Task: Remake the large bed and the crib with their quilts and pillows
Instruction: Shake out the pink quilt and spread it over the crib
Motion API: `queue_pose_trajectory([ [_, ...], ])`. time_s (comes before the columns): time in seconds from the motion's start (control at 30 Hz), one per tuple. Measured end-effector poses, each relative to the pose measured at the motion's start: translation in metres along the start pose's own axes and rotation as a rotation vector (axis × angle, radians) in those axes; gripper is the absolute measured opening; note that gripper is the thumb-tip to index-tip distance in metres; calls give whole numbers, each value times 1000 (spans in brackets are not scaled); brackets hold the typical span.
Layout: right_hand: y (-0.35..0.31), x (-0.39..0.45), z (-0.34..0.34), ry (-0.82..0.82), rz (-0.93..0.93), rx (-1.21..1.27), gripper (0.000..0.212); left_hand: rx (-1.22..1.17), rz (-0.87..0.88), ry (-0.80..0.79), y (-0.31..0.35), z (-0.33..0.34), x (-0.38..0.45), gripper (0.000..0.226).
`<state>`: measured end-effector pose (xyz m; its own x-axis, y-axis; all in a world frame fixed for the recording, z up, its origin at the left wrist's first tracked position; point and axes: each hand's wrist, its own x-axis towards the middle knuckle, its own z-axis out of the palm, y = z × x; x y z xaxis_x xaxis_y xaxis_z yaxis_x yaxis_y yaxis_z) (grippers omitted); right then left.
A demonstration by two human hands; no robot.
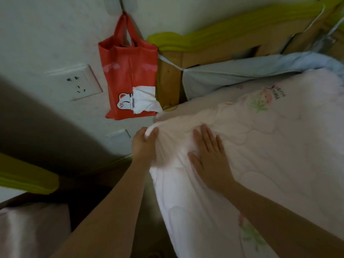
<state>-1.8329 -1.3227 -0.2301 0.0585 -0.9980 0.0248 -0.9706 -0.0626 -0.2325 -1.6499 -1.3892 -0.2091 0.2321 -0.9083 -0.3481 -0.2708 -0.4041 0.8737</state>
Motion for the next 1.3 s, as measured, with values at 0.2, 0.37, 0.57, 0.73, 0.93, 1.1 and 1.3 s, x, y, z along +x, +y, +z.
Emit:
queue_pose_trajectory([
  [0.2, -23, 1, 10, -133, -118, -72, 66, 199, 79, -188, -13, -20, 14, 26],
  [0.37, -24, 8, 7, -43, 175, -3, 66, 378, 172, -125, 9, -28, 34, 34],
  [0.57, -26, 17, -1, -227, -233, -61, 66, 762, 68, 22, 10, 8, 5, 47],
  [0.73, 55, 19, -38, -125, -32, -57, 63, 875, 817, -234, 27, 64, -36, 57],
  [0.93, 189, 9, -62, -198, 8, -186, 65, 1167, 1053, -494, 50, 171, 0, 67],
  [1.1, 295, 18, -72, -220, -131, -244, 66, 1187, 1171, -486, 76, 265, 20, 73],
  [1.3, 434, 63, -95, -2, 355, -222, 68, 1147, 1303, -546, 125, 411, 13, 72],
])
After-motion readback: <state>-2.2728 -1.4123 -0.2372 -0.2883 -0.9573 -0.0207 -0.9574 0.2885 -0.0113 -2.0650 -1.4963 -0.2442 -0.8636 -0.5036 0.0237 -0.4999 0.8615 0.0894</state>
